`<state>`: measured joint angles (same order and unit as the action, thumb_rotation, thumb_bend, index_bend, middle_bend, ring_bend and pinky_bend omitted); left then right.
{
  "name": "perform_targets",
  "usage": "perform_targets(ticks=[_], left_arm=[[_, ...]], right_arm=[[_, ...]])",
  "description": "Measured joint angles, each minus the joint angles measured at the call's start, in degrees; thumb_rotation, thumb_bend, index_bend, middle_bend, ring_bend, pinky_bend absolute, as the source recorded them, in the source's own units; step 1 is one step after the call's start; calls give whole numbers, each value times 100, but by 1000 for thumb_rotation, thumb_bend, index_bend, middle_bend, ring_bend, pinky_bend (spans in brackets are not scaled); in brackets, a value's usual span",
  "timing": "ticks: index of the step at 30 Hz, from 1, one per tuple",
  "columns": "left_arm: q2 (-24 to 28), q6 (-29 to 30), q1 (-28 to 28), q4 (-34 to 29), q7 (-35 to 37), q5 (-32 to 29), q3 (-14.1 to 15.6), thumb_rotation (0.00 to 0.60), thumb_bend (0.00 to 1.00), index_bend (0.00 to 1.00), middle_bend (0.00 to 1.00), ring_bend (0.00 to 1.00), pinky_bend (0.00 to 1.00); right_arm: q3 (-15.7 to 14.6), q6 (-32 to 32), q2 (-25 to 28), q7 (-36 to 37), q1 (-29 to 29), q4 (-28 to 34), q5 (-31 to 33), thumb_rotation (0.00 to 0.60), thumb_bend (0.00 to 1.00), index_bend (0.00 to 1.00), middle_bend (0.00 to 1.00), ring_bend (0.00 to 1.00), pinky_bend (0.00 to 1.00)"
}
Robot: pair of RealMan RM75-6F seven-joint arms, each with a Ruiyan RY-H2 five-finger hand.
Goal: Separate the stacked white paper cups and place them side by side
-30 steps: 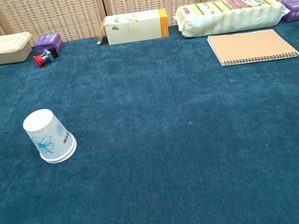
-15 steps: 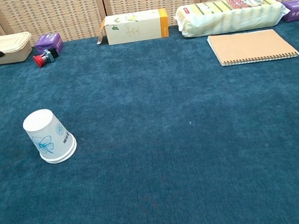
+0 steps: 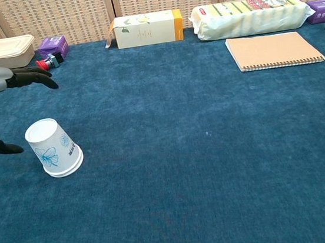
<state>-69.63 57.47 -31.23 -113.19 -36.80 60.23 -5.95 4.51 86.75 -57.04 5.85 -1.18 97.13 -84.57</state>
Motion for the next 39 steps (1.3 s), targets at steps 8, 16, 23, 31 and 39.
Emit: perform_targets(ticks=[8,16,23,31,39], left_arm=[[-258,183,-215,82,-326,-509,62,600,172,222,0,0,86],[-377,308,-391,143,-429,-690,148,600,198,311,0,0,87],[-443,404,-483,136,-504,-744,216,600,213,387,0,0,87],[-401,513,-539,43,-493,-796,275,600,223,403,0,0,87],[-141,656,-520,-233,-327,-633,276,600,224,404,0,0,86]], right_arm=[[22,-2,44,117,9,-4,44,600,176,24,0,0,0],[-13,-40,66,169,-3,11,-19,600,176,24,0,0,0],[-12,-73,73,150,-11,29,18,600,176,24,0,0,0],[-9,-75,91,169,-6,38,36,600,176,24,0,0,0],[-16,-91,96,138,-7,63,45,600,176,24,0,0,0]])
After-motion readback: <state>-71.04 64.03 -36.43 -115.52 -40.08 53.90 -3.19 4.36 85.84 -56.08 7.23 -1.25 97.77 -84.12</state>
